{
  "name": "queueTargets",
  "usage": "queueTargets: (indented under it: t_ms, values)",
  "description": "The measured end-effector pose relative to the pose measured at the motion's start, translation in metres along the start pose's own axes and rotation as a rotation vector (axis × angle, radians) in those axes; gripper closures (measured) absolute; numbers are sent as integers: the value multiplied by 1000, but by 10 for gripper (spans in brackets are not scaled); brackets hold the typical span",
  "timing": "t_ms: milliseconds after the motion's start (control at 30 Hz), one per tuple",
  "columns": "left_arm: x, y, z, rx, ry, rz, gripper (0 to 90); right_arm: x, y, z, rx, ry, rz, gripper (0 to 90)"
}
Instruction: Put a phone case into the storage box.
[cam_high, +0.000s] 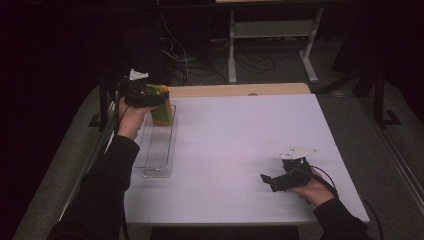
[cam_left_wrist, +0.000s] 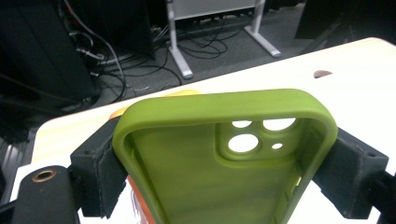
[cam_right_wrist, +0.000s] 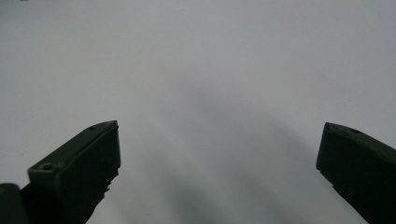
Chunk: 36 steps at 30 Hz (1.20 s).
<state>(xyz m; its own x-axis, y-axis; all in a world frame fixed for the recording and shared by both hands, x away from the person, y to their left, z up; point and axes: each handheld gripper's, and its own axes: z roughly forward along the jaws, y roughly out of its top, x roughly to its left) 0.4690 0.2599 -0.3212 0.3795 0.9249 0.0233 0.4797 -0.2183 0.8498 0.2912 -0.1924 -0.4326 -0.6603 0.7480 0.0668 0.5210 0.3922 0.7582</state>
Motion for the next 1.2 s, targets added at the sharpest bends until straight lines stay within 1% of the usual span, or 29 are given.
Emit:
queueTargets:
  t_ms: [33,67,133,167,300,400,433,467,500,533,567,633,667,700,767,800,900,1033,1067,1200]
  values:
    - [0,-2,2,0,8,-7,141,0,0,0,1,0,-4,0]
    - [0,-3,3,13,20,-5,141,0,0,0,1,0,-5,0]
    - [1,-6,6,18,25,-11,140,0,0,0,2,2,-4,0]
    - [2,-7,7,30,29,-12,140,0,0,0,2,1,-5,0]
    - [3,-12,10,32,44,-15,139,0,0,1,2,2,-7,0]
    - [4,-16,15,41,46,-29,138,1,0,1,4,4,-9,0]
    - [4,-17,16,50,48,-22,138,1,0,1,5,5,-9,0]
    - [3,-19,18,45,49,-31,138,1,0,1,7,6,-8,0]
    - [3,-20,19,49,50,-27,137,1,0,1,9,5,-16,0]
    - [3,-22,20,51,53,-32,137,1,0,1,9,5,-16,0]
    - [3,-22,21,59,54,-29,137,1,0,1,5,5,-10,0]
    - [3,-24,24,61,57,-28,137,0,0,1,6,4,-15,0]
    - [4,-25,24,73,55,-23,136,0,0,1,7,4,-15,0]
    - [3,-26,26,68,57,-32,136,0,-1,1,7,3,-15,0]
    - [3,-27,27,69,63,-28,136,0,-1,1,8,3,-15,0]
    - [4,-27,28,80,67,-19,136,0,-1,1,8,4,-15,0]
    - [4,-29,30,80,73,-17,135,0,-1,1,12,5,-13,0]
    - [4,-30,31,68,83,-26,133,1,-1,1,17,7,-11,0]
    - [4,-30,31,67,85,-25,133,1,-1,1,17,9,-5,0]
    - [5,-29,32,63,98,-23,131,1,-1,1,14,9,-12,0]
